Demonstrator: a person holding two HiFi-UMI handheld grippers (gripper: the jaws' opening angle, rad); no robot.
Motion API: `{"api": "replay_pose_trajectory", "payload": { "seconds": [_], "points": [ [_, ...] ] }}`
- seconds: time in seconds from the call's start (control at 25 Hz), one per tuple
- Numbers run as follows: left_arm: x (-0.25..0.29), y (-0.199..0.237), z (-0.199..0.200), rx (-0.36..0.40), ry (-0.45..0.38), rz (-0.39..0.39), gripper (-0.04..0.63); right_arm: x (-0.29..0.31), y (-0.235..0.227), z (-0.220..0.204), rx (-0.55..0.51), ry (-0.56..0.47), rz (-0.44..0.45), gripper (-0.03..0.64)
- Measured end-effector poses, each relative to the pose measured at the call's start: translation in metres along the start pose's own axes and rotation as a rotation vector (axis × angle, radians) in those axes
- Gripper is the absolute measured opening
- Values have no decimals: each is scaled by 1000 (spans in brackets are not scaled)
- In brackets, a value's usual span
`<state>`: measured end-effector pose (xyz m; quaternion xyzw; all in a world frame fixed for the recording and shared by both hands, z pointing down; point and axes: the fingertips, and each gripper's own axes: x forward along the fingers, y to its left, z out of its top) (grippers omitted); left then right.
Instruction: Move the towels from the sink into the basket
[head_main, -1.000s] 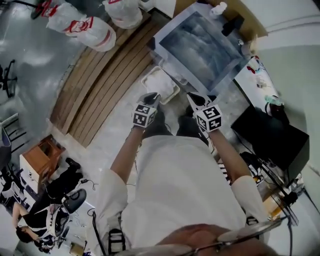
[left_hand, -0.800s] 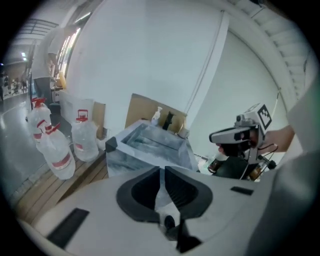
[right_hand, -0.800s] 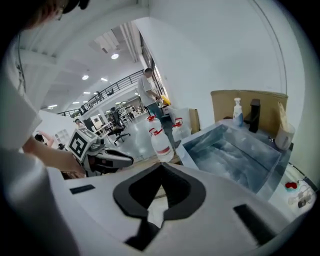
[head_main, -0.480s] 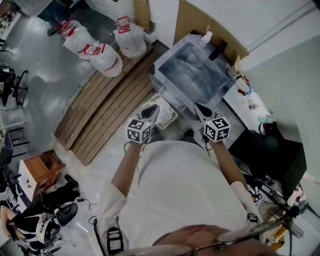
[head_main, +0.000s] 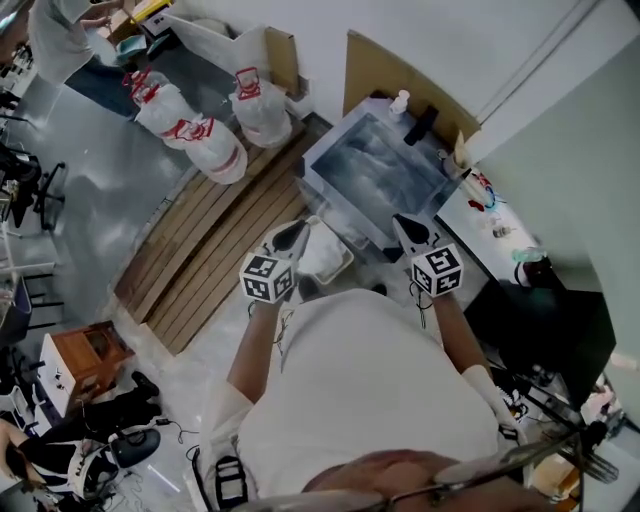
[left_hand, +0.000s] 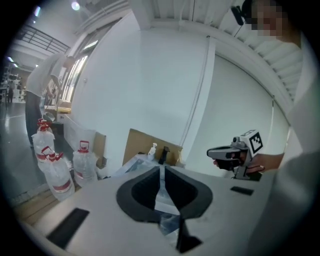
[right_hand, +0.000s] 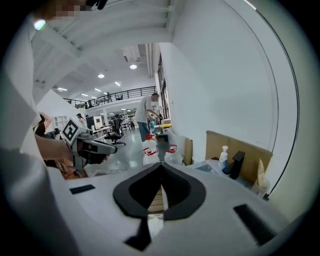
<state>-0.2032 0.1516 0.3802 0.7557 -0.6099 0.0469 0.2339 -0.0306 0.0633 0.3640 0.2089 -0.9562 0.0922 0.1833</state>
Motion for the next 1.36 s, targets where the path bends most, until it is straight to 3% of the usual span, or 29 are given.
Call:
{"api": "replay_pose_trajectory", "payload": {
  "seconds": [0.24, 1.36],
  "points": [
    [-2, -2, 20, 15, -51, 9, 35, -12, -9, 12, 17, -41, -10, -2],
    [12, -10, 22, 16, -46, -8, 35, -27, -26, 17, 5, -68, -51, -2]
  ]
}}
